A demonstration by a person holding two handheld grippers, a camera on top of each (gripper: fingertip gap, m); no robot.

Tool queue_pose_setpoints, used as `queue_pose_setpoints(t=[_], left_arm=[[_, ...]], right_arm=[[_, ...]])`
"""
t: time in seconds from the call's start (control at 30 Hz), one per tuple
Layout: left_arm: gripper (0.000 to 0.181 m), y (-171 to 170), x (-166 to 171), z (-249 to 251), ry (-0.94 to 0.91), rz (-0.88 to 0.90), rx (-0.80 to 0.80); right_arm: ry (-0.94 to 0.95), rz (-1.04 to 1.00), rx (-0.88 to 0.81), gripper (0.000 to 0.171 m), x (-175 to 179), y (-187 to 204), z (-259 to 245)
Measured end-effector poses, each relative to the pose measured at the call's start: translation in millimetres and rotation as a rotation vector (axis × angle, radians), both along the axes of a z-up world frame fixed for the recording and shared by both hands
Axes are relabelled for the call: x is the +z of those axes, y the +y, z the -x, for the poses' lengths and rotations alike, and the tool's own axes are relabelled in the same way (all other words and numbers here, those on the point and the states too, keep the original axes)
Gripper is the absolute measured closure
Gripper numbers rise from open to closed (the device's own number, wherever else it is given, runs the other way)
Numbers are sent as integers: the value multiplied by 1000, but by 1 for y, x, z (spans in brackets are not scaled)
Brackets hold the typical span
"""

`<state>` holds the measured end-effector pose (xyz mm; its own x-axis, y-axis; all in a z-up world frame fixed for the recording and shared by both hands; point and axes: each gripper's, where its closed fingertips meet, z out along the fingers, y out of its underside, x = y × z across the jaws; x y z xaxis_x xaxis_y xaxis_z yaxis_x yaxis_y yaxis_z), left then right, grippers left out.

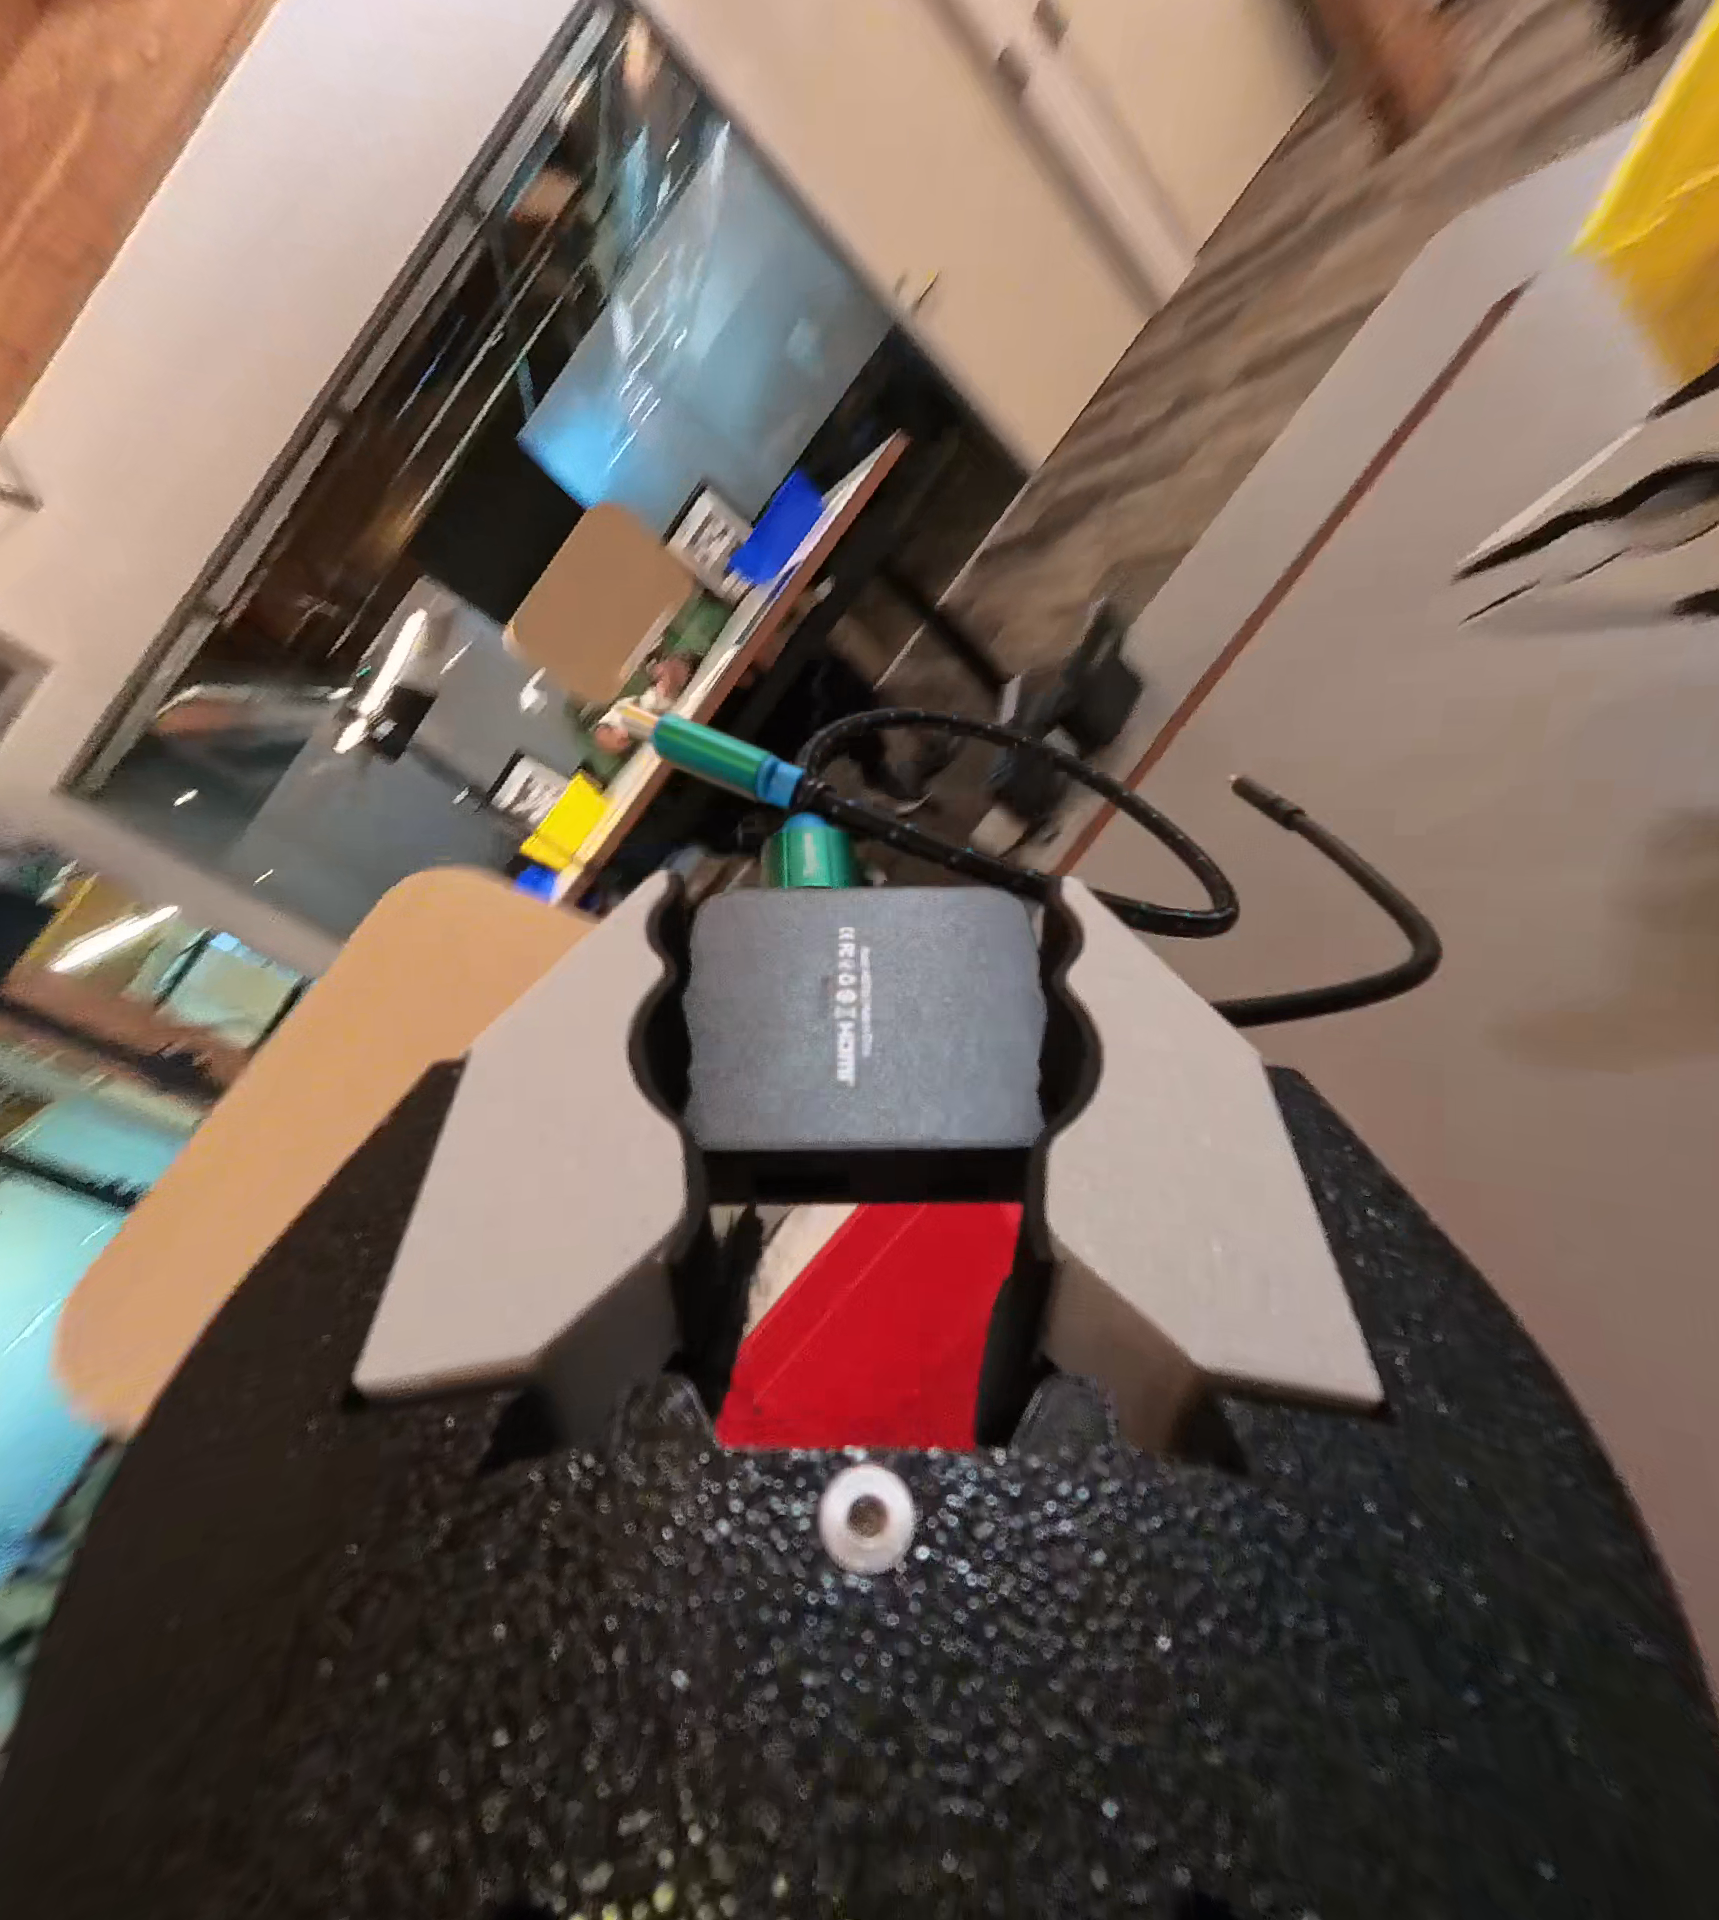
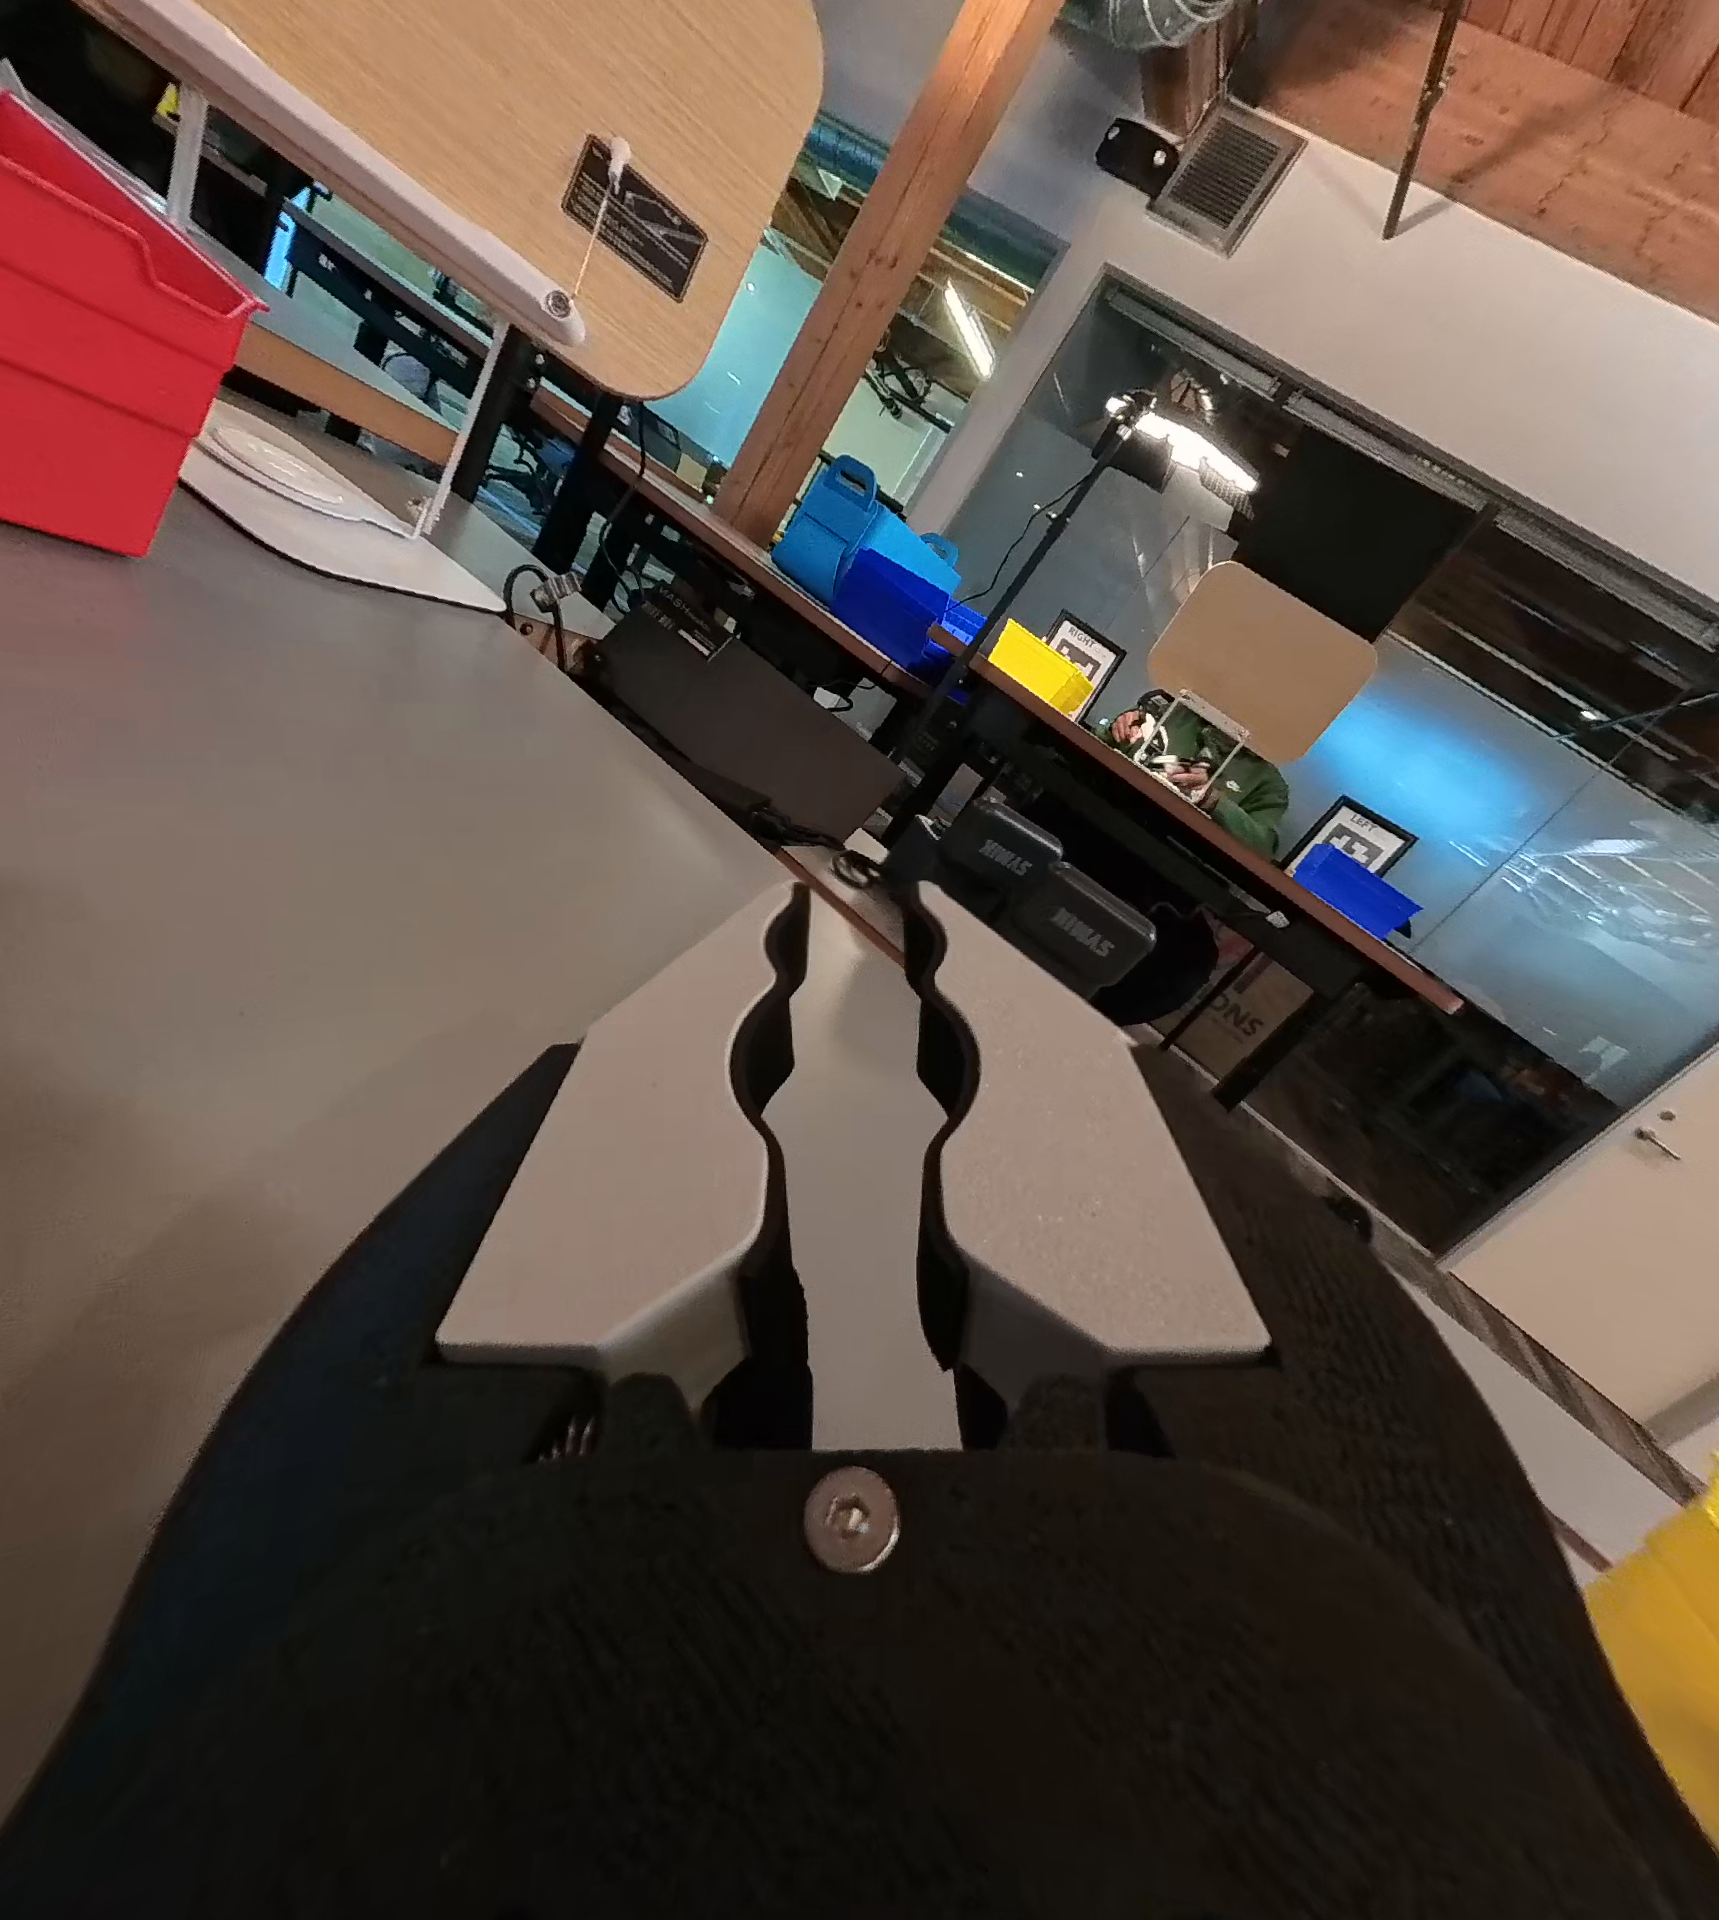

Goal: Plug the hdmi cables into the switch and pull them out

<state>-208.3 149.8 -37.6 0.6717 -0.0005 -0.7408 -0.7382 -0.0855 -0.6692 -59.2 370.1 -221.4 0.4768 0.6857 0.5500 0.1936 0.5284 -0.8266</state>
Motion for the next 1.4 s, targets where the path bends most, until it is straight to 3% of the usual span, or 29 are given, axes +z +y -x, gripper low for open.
queue_pose_setpoints(t=[0.13, 0.27, 0.5, 0.57, 0.67, 0.73, 0.8, 0.83, 0.93, 1.1, 1.17, 1.2, 1.27, 1.33, 1.4], left_arm=[[115, 31, -36, -60, -105, 65, -193], [115, 62, -97, -105, -269, 197, -330], [116, 105, -208, -135, -421, 421, -365], [118, 112, -222, -134, -459, 445, -363], [126, 117, -239, -129, -478, 496, -356], [155, 118, -235, -125, -501, 448, -364], [181, 118, -236, -119, -475, 458, -355], [181, 118, -236, -115, -465, 458, -343], [152, 115, -242, -102, -406, 484, -286], [137, 119, -259, -77, -406, 514, -187], [130, 119, -258, -76, -459, 509, -202], [127, 120, -257, -75, -475, 505, -209], [120, 120, -253, -71, -478, 477, -224], [119, 121, -244, -68, -452, 417, -238], [115, 122, -232, -67, -389, 346, -251]], right_arm=[[21, 8, -46, 155, 3, 11, -10], [58, 45, -103, 155, 5, 28, -24], [73, 52, -185, 154, 7, 48, -43], [54, 4, -109, 152, 13, 36, -38], [-33, -13, 247, 144, 14, -22, -14], [-141, 66, 462, 141, 3, -60, -4], [-277, 111, 548, 138, -14, -82, 3], [-345, 101, 556, 137, -24, -88, 5], [-488, 43, 528, 135, -46, -96, 11], [-618, 317, 680, 128, -74, -130, 13], [-645, 342, 616, 127, -84, -131, 22], [-689, 307, 544, 130, -91, -125, 25], [-724, 207, 442, 167, -92, -117, 27], [-705, 136, 413, 169, -84, -115, 29], [-633, 209, 465, 170, -70, -122, 30]])
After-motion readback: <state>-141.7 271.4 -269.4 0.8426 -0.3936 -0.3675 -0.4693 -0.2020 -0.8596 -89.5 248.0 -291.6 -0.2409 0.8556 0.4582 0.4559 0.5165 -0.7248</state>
